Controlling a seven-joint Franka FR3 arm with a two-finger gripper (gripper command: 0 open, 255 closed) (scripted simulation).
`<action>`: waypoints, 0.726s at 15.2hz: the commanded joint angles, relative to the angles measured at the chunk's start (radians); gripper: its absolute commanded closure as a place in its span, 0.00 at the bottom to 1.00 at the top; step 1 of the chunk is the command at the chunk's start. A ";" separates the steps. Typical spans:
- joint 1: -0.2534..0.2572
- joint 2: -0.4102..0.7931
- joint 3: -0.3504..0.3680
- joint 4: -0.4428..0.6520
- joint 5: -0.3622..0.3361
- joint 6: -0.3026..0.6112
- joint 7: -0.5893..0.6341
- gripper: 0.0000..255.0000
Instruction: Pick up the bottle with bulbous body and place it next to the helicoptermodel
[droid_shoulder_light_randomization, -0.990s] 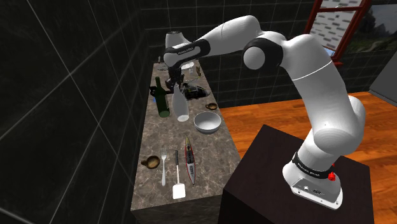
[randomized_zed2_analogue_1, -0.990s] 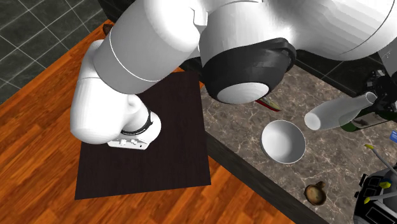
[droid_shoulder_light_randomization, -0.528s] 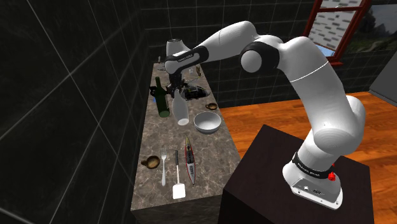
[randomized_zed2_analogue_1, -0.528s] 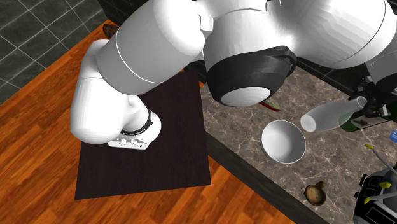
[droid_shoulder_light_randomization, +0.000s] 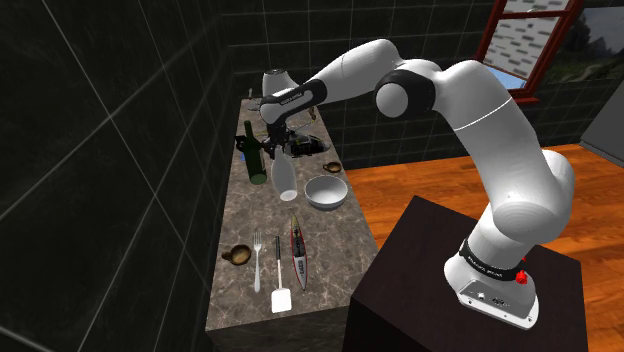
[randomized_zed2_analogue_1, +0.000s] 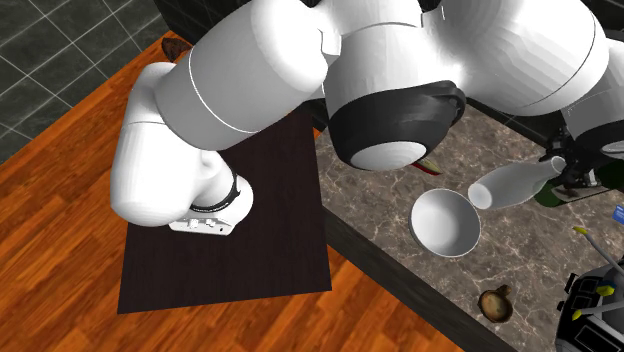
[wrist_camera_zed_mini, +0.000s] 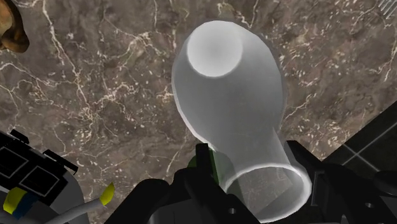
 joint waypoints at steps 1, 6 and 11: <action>0.000 0.000 0.000 0.000 0.000 0.001 0.000 1.00; 0.000 0.000 0.000 0.000 0.000 0.001 0.000 0.00; -0.001 -0.046 0.001 -0.012 0.001 -0.034 -0.001 0.00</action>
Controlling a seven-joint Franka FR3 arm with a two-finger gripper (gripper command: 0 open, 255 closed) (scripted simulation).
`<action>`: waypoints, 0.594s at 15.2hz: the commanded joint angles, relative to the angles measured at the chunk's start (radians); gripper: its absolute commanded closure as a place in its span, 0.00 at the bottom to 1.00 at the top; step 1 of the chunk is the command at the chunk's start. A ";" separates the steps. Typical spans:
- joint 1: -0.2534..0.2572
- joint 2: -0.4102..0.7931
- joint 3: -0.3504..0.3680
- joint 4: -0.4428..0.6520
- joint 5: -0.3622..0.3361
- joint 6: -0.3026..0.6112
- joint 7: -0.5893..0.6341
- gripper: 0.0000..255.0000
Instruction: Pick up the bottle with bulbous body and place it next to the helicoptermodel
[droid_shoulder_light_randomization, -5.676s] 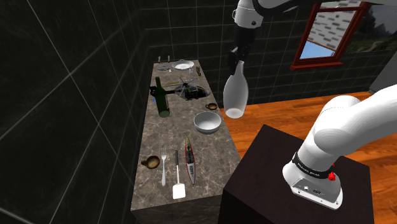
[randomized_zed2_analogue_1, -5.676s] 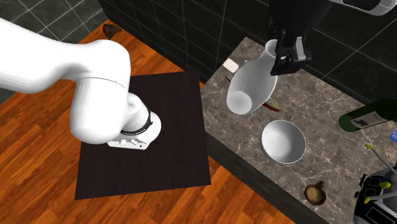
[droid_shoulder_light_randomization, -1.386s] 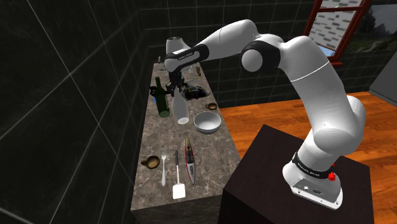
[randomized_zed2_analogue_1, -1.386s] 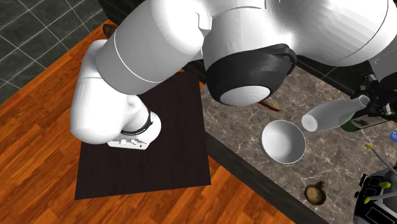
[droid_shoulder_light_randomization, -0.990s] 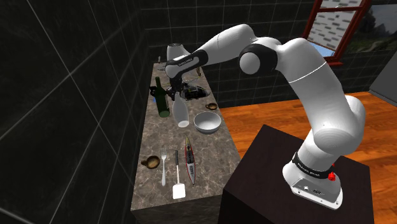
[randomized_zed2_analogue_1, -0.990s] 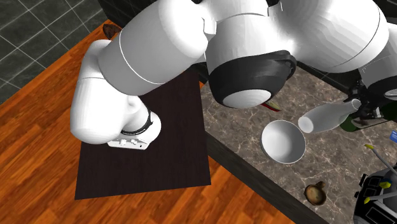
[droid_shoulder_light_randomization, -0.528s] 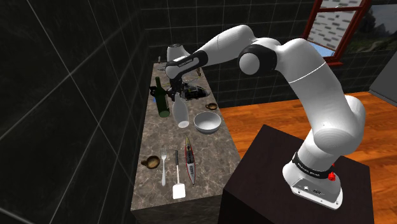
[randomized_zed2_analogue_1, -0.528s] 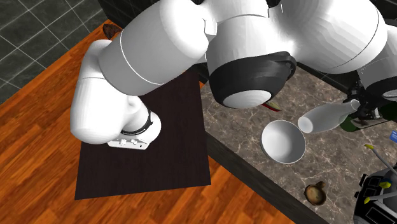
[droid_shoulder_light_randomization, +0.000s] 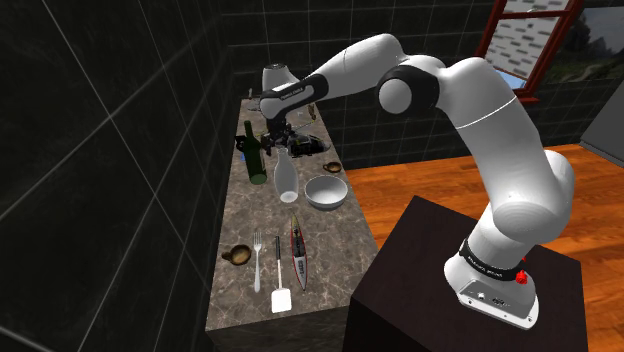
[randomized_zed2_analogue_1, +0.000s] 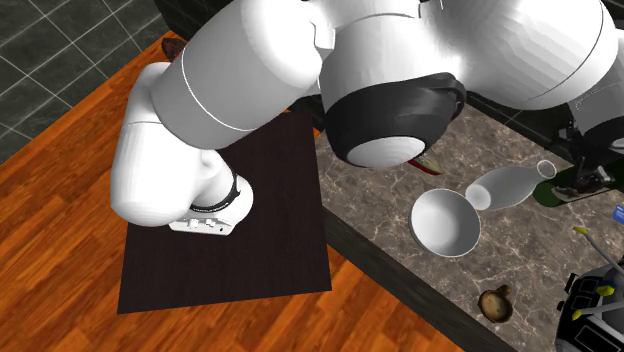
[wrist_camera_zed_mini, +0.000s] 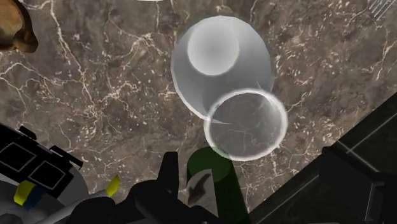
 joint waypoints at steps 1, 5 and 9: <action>-0.001 -0.036 0.001 -0.004 0.001 -0.032 0.000 0.00; -0.001 -0.053 0.001 -0.005 0.002 -0.047 0.000 0.00; -0.001 -0.052 0.001 -0.005 0.002 -0.047 0.000 0.00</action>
